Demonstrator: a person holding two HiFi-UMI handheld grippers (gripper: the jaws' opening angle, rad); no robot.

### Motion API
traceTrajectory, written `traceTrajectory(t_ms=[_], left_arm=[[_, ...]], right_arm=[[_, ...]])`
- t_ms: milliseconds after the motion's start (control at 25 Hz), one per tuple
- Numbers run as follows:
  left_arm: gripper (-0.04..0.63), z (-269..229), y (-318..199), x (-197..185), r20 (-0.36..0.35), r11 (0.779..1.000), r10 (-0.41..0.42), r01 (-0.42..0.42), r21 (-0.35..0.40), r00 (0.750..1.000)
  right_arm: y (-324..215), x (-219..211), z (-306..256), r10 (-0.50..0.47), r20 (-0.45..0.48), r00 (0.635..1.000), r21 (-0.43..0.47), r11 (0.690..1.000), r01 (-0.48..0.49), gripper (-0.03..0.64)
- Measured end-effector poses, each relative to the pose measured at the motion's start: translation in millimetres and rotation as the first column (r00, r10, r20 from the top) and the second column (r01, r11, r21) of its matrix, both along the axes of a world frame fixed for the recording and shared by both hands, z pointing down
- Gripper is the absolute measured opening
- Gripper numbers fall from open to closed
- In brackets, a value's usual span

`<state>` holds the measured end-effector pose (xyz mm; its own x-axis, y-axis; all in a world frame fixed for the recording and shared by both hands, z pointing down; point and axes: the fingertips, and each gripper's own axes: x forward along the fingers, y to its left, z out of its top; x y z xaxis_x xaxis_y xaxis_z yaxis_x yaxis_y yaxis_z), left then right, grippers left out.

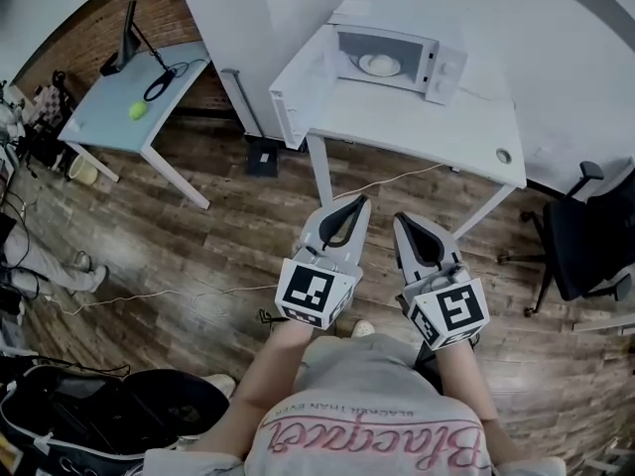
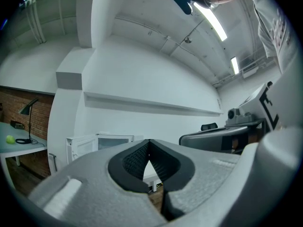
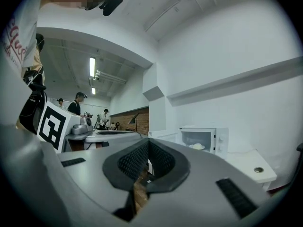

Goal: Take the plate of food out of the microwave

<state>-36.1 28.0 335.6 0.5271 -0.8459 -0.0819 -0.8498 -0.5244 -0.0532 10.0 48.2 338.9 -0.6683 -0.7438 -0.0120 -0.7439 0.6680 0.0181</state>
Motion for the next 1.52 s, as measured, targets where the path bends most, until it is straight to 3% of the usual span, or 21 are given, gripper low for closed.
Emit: traceTrajectory(t_ms=[880, 1520], left_arm=[[0.005, 12, -46, 10, -0.005, 0.999, -0.031, 0.031, -0.01, 0.999], [0.005, 9, -139, 12, 0.005, 1.0, 0.002, -0.003, 0.011, 1.0]], right_arm=[[-46, 7, 11, -0.035, 0.0, 0.999, -0.008, 0.999, 0.035, 0.01], [-139, 9, 12, 0.001, -0.013, 1.0, -0.012, 1.0, -0.001, 0.011]])
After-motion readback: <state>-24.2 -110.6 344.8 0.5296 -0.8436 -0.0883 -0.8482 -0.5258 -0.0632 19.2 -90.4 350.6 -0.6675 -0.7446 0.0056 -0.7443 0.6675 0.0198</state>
